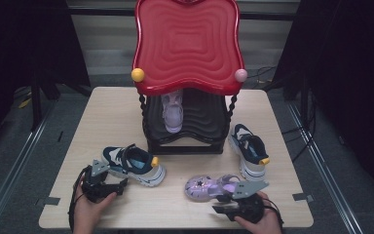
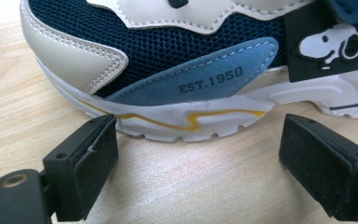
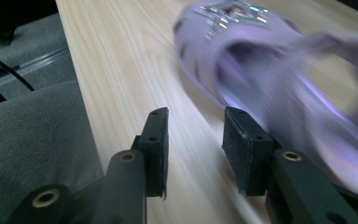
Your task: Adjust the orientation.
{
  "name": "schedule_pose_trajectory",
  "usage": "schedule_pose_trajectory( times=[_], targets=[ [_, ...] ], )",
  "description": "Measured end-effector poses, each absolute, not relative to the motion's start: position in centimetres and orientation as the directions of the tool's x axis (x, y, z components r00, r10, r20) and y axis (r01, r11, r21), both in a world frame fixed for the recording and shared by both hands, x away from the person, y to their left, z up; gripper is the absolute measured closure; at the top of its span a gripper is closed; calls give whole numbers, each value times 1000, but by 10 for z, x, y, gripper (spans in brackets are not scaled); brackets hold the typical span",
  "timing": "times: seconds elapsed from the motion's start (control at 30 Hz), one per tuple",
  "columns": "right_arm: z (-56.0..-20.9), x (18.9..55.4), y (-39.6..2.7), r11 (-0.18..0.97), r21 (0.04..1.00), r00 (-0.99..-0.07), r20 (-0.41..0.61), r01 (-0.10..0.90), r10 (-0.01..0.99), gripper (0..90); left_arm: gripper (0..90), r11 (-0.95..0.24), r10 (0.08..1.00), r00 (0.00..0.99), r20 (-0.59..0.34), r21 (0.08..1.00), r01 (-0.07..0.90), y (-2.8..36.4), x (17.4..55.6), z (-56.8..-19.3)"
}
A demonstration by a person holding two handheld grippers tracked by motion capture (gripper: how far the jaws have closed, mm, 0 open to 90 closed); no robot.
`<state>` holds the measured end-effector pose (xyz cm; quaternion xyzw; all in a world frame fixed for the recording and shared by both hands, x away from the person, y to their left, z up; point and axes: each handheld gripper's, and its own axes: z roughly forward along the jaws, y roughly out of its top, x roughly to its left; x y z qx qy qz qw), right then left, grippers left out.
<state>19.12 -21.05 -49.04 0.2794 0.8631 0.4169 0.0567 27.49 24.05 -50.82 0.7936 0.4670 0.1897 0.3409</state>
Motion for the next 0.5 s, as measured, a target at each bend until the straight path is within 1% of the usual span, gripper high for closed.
schedule_pose_trajectory(
  times=[0.07,0.2,0.27,0.3,0.37,0.4,0.47,0.5],
  targets=[
    [-488,187,-225,472,758,-823,148,450,548,576,113,-326,873,488,-19,721,611,240,275,-508],
    [-487,181,-245,483,745,-802,116,460,586,475,113,-325,873,486,-19,721,612,240,275,-508],
    [-489,180,-253,469,746,-786,117,473,607,447,113,-326,873,486,-19,721,612,240,275,-508],
    [-490,181,-257,464,742,-773,114,484,624,410,113,-325,874,486,-19,721,612,240,275,-508],
    [-491,183,-263,457,737,-757,114,499,643,387,113,-325,874,486,-19,720,612,240,275,-508],
    [-491,184,-266,455,737,-753,111,500,648,363,113,-325,873,487,-19,721,612,240,275,-508],
    [-491,187,-270,450,740,-733,85,500,675,282,113,-325,874,486,-19,720,612,240,275,-508],
    [-491,190,-272,444,738,-719,81,509,690,260,113,-325,874,486,-19,720,613,240,275,-508]
  ],
)
